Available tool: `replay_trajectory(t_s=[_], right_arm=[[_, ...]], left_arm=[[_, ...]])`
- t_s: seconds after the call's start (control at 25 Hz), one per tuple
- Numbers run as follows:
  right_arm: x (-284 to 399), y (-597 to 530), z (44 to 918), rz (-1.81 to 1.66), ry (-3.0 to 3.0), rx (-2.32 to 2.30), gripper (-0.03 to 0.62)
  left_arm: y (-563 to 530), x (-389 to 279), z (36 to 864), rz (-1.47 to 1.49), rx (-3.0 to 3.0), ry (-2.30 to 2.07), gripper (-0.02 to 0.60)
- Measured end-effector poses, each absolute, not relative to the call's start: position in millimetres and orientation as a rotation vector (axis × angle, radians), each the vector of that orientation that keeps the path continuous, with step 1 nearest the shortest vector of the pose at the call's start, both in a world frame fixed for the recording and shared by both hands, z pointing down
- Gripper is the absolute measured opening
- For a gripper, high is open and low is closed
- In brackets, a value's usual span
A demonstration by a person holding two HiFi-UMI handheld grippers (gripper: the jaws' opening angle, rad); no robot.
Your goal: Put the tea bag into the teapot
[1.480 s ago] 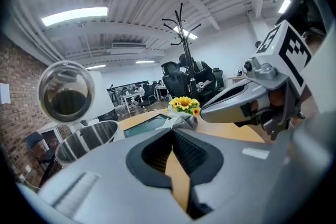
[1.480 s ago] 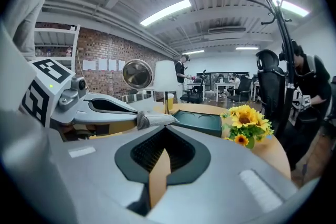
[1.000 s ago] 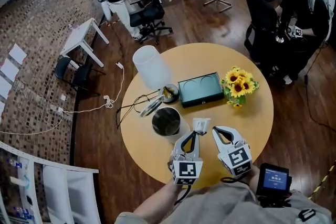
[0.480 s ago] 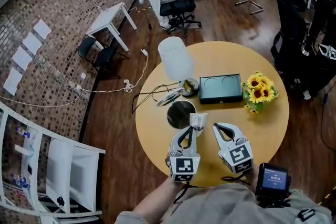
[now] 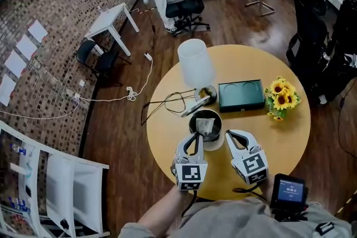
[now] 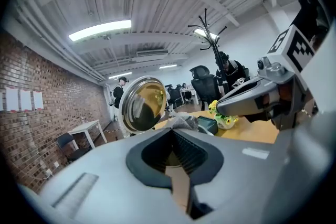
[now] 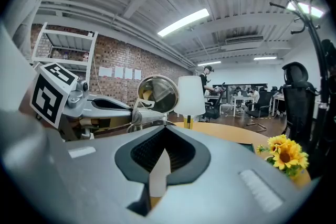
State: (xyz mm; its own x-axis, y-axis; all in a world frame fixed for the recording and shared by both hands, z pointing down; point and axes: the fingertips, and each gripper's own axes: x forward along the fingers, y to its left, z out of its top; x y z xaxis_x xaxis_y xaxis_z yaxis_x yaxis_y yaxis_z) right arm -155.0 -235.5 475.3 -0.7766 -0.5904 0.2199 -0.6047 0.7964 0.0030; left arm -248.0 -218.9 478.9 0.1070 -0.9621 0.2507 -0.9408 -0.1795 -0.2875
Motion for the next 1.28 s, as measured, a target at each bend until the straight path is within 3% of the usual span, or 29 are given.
replay_trajectory(t_s=[0.28, 1.28], right_arm=[[-174.6, -236.1, 479.1, 0.113, -2.714, 1.1, 0.008], [-123.7, -233.1, 478.3, 0.187, -2.685, 1.326, 0.008]], left_arm=[[-233.0, -267.6, 487.7, -0.681, -2.424, 1.75, 0.006], [-267.1, -232.8, 550.8, -1.676, -2.341, 0.848, 0.008]])
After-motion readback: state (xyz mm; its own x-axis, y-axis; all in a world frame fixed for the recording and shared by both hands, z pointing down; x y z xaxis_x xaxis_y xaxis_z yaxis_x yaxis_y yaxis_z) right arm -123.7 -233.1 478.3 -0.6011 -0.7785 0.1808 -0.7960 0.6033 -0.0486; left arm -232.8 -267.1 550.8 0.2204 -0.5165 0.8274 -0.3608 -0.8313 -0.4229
